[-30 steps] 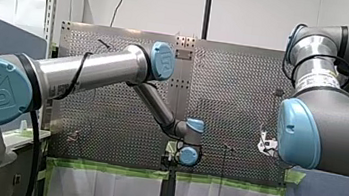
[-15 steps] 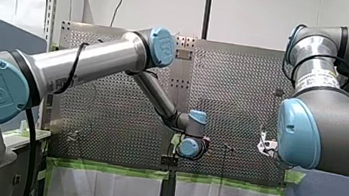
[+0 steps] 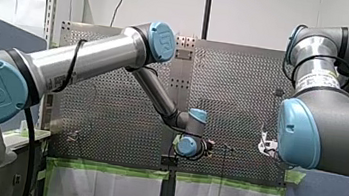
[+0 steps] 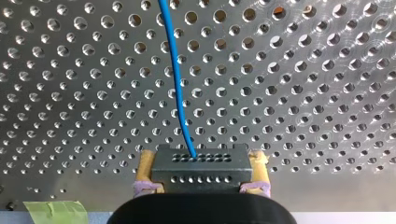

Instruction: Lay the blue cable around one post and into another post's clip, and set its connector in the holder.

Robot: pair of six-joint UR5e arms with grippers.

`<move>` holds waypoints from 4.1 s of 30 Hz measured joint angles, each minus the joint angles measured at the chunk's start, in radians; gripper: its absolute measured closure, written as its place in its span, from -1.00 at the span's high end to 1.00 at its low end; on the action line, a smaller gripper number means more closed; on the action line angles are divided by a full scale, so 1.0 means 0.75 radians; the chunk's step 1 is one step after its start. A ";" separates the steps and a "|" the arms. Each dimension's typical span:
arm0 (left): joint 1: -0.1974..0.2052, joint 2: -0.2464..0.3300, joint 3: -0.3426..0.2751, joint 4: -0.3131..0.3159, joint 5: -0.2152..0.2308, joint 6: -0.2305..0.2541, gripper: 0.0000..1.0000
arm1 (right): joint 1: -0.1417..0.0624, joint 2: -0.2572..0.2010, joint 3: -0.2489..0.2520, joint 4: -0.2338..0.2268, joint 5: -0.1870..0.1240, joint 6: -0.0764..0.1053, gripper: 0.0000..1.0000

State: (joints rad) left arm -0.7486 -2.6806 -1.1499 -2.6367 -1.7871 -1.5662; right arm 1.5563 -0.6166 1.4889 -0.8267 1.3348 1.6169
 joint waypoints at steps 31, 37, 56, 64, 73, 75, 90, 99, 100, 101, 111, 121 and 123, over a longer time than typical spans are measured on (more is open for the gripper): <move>0.011 0.000 0.000 -0.005 -0.008 -0.012 1.00 | -0.002 0.004 0.000 -0.004 -0.012 0.012 -1.00; 0.016 0.000 0.005 -0.012 -0.078 -0.003 1.00 | -0.002 0.008 0.000 -0.006 -0.013 0.012 -1.00; 0.028 0.001 0.034 -0.106 -0.090 0.022 1.00 | -0.006 0.021 0.000 -0.009 -0.017 0.013 -1.00; 0.020 0.001 0.027 -0.107 -0.056 0.043 1.00 | -0.008 0.028 0.000 -0.012 -0.019 0.018 -1.00; 0.012 0.012 0.021 -0.108 0.038 0.063 1.00 | -0.013 0.033 0.000 -0.015 -0.025 0.023 -1.00; 0.013 0.021 0.011 -0.107 0.050 0.073 1.00 | -0.014 0.034 0.000 -0.015 -0.027 0.024 -1.00; 0.010 0.102 -0.116 -0.021 0.111 0.080 1.00 | -0.016 0.039 0.000 -0.017 -0.029 0.027 -1.00; 0.011 0.103 -0.118 -0.021 0.110 0.078 1.00 | -0.016 0.041 0.000 -0.018 -0.029 0.030 -1.00; 0.011 0.103 -0.118 -0.021 0.110 0.078 1.00 | -0.015 0.041 0.000 -0.018 -0.029 0.030 -1.00; 0.012 0.103 -0.118 -0.021 0.110 0.078 1.00 | -0.015 0.041 0.000 -0.018 -0.029 0.030 -1.00; 0.014 0.103 -0.117 -0.021 0.108 0.078 1.00 | -0.016 0.044 0.000 -0.020 -0.029 0.030 -1.00; 0.014 0.103 -0.116 -0.021 0.107 0.079 1.00 | -0.016 0.047 0.000 -0.021 -0.029 0.033 -1.00; 0.014 0.103 -0.116 -0.021 0.107 0.080 1.00 | -0.016 0.047 0.000 -0.021 -0.029 0.033 -1.00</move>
State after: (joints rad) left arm -0.7382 -2.6036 -1.2368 -2.6523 -1.7072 -1.5064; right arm 1.5440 -0.5811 1.4889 -0.8427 1.3132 1.6420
